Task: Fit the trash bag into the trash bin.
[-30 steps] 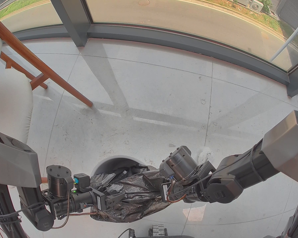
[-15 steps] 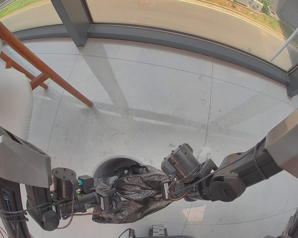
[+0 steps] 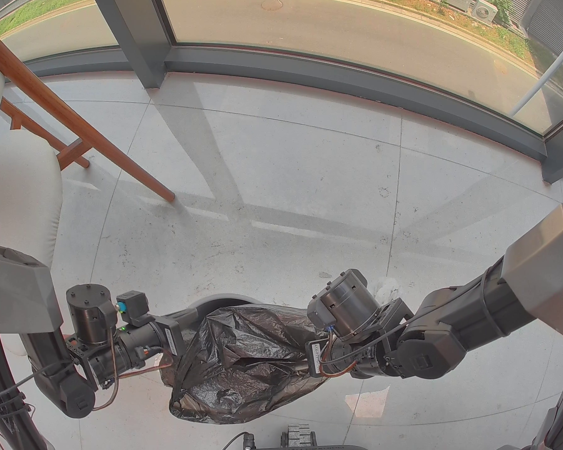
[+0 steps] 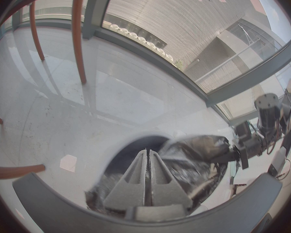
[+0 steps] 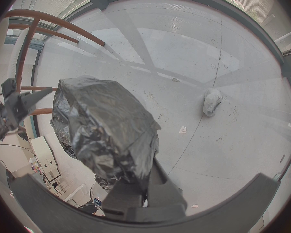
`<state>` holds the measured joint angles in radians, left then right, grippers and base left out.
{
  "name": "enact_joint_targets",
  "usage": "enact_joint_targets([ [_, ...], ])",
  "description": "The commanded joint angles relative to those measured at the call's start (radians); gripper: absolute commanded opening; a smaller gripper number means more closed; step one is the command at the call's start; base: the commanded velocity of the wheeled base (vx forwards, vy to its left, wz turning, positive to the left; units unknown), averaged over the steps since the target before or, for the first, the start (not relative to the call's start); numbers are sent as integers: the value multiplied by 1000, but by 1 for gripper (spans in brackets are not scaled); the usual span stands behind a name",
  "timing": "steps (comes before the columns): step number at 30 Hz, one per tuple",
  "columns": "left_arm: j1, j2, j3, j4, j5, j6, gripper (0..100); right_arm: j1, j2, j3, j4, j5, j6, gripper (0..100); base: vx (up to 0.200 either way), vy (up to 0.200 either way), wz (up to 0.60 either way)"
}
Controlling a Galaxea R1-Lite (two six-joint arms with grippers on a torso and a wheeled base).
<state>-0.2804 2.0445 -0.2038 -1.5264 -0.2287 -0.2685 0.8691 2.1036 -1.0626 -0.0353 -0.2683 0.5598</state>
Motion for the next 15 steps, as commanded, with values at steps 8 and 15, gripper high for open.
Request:
enact_joint_targets([
  [8, 9, -17, -25, 18, -4, -3, 0, -1, -28, -42, -21, 8, -8, 0, 0, 0, 0],
  [15, -33, -9, -8, 18, -15, -26, 0, 2, -19, -31, -175, 12, -27, 0, 0, 0, 0],
])
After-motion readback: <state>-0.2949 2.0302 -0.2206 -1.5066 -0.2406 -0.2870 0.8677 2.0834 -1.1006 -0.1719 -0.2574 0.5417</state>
